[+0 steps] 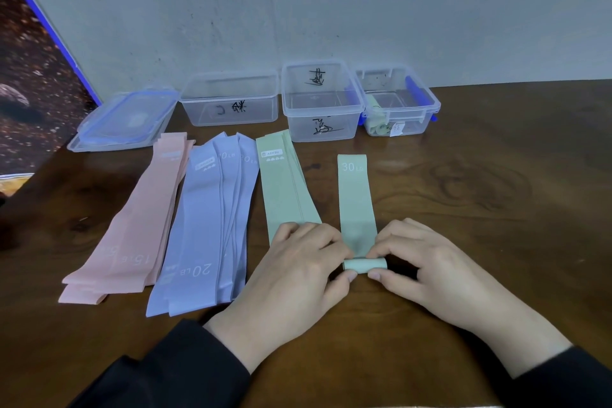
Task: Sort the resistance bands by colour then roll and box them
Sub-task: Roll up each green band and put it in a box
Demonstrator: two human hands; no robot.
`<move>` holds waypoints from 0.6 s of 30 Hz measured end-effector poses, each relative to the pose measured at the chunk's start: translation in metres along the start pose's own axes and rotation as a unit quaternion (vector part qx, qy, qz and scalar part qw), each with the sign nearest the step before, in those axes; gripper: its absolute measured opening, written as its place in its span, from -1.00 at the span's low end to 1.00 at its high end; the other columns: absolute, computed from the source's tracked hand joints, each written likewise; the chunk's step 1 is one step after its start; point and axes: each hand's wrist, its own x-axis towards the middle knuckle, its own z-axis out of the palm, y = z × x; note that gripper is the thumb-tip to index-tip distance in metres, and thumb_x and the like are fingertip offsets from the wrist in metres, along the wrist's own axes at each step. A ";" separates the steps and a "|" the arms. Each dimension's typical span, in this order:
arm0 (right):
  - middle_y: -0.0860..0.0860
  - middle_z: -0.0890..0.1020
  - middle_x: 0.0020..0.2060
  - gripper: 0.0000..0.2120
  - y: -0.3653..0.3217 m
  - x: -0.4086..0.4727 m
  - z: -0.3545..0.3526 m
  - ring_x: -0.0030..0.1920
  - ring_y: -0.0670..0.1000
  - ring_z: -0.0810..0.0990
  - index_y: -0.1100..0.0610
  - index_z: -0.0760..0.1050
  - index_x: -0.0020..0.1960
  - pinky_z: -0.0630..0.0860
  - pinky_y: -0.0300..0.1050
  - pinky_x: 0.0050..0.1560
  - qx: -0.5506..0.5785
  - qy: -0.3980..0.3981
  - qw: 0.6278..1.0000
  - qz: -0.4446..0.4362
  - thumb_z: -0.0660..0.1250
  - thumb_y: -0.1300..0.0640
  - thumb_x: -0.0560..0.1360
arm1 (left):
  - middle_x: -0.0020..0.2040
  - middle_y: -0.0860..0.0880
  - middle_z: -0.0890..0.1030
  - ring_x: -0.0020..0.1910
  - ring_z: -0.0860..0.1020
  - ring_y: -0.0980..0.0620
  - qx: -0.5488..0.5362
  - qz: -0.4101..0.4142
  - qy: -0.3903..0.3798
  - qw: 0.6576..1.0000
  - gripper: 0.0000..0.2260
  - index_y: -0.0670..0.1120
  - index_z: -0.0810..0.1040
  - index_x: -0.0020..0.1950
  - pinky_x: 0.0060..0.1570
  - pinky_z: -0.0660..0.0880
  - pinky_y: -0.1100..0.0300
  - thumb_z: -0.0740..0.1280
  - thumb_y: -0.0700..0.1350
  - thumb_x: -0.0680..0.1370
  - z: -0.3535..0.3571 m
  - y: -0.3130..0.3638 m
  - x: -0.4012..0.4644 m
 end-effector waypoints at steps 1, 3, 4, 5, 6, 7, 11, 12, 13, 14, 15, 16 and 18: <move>-0.27 0.53 -0.01 -0.77 0.000 0.000 0.000 0.05 -0.08 0.53 -0.09 0.64 0.10 0.52 -0.15 0.04 0.002 0.002 1.000 0.002 0.31 -0.17 0.58 | 0.11 0.16 0.56 0.12 0.47 0.17 0.001 -0.004 -0.001 1.000 -0.72 0.09 0.60 0.14 0.25 0.35 0.15 0.17 0.16 0.61 0.000 0.000 0.000; -0.27 0.53 -0.01 -0.75 0.000 0.000 0.001 0.05 -0.08 0.53 -0.08 0.65 0.12 0.51 -0.16 0.04 0.005 0.003 1.000 0.007 0.30 -0.17 0.58 | 0.11 0.16 0.56 0.12 0.49 0.16 0.004 -0.006 -0.001 1.000 -0.74 0.10 0.58 0.13 0.25 0.35 0.15 0.20 0.17 0.59 0.000 0.000 0.000; -0.27 0.53 -0.01 -0.74 0.001 0.000 0.001 0.05 -0.08 0.53 -0.09 0.66 0.13 0.51 -0.17 0.05 0.007 0.003 1.000 0.009 0.30 -0.17 0.58 | 0.10 0.16 0.57 0.11 0.49 0.16 0.005 -0.004 0.000 1.000 -0.76 0.10 0.59 0.11 0.24 0.37 0.14 0.22 0.16 0.59 0.000 0.000 0.000; -0.28 0.54 -0.01 -0.73 0.001 0.000 0.001 0.06 -0.08 0.53 -0.09 0.66 0.16 0.50 -0.19 0.06 0.009 0.004 1.000 0.011 0.31 -0.17 0.58 | 0.09 0.15 0.57 0.10 0.49 0.16 0.005 -0.004 0.002 1.000 -0.76 0.09 0.59 0.11 0.24 0.38 0.13 0.22 0.15 0.59 0.001 0.000 0.000; -0.28 0.54 0.00 -0.71 0.001 0.000 0.001 0.08 -0.08 0.53 -0.09 0.65 0.19 0.50 -0.21 0.09 0.012 0.004 1.000 0.015 0.32 -0.17 0.57 | 0.09 0.15 0.57 0.10 0.49 0.16 0.004 -0.004 0.003 1.000 -0.75 0.09 0.60 0.11 0.24 0.38 0.13 0.21 0.14 0.60 0.001 0.000 0.000; -0.29 0.54 0.02 -0.70 0.001 0.000 0.000 0.10 -0.08 0.53 -0.09 0.63 0.22 0.49 -0.23 0.11 0.013 0.002 1.000 0.018 0.34 -0.18 0.56 | 0.09 0.15 0.57 0.10 0.48 0.17 0.002 -0.005 0.005 1.000 -0.73 0.08 0.61 0.11 0.24 0.38 0.13 0.19 0.14 0.61 0.000 0.000 0.000; -0.27 0.53 0.01 -0.77 0.002 0.001 0.001 0.08 -0.07 0.53 -0.12 0.60 0.14 0.50 -0.16 0.11 0.004 -0.007 1.000 0.016 0.36 -0.16 0.54 | 0.09 0.16 0.56 0.11 0.46 0.18 -0.005 -0.007 0.003 1.000 -0.69 0.08 0.62 0.13 0.24 0.36 0.14 0.15 0.15 0.62 -0.001 0.001 -0.001; -0.27 0.54 0.00 -0.78 0.002 0.000 0.001 0.07 -0.07 0.53 -0.11 0.61 0.13 0.50 -0.15 0.09 0.006 -0.004 1.000 0.014 0.36 -0.16 0.55 | 0.10 0.17 0.55 0.11 0.46 0.19 -0.005 -0.008 0.002 1.000 -0.69 0.09 0.62 0.15 0.25 0.35 0.15 0.15 0.16 0.61 -0.001 0.001 -0.001; -0.27 0.54 0.00 -0.78 0.001 0.000 0.001 0.05 -0.06 0.53 -0.11 0.62 0.13 0.51 -0.14 0.07 0.009 -0.002 1.000 0.013 0.35 -0.16 0.56 | 0.11 0.17 0.55 0.12 0.46 0.19 -0.003 -0.008 0.002 1.000 -0.69 0.09 0.61 0.16 0.25 0.34 0.16 0.17 0.17 0.60 -0.001 0.000 -0.001; -0.26 0.54 -0.01 -0.77 0.001 0.000 0.001 0.04 -0.05 0.53 -0.11 0.63 0.13 0.51 -0.12 0.05 0.011 -0.001 1.000 0.013 0.34 -0.16 0.56 | 0.12 0.17 0.55 0.12 0.46 0.19 -0.002 -0.007 0.001 1.000 -0.70 0.10 0.60 0.16 0.24 0.35 0.16 0.18 0.18 0.59 0.000 0.000 -0.001; -0.26 0.54 -0.01 -0.77 0.001 -0.001 0.001 0.04 -0.05 0.52 -0.11 0.63 0.13 0.51 -0.12 0.05 0.012 0.000 1.000 0.014 0.33 -0.17 0.56 | 0.11 0.16 0.55 0.12 0.46 0.18 -0.001 -0.006 0.001 1.000 -0.72 0.10 0.60 0.14 0.24 0.36 0.15 0.19 0.17 0.59 0.000 0.000 -0.001; -0.25 0.54 -0.01 -0.76 0.001 -0.001 0.001 0.05 -0.05 0.52 -0.10 0.64 0.13 0.51 -0.12 0.04 0.010 0.000 1.000 0.014 0.33 -0.17 0.56 | 0.10 0.16 0.55 0.11 0.47 0.18 -0.001 -0.004 0.001 1.000 -0.73 0.10 0.61 0.12 0.23 0.36 0.15 0.20 0.16 0.59 0.000 0.000 -0.001; -0.25 0.52 0.00 -0.74 0.001 -0.001 0.001 0.06 -0.06 0.52 -0.10 0.66 0.14 0.52 -0.11 0.03 0.003 0.003 1.000 0.015 0.33 -0.18 0.56 | 0.09 0.15 0.55 0.10 0.47 0.17 -0.001 -0.004 0.003 1.000 -0.73 0.09 0.63 0.11 0.22 0.36 0.15 0.20 0.14 0.60 0.001 0.000 0.000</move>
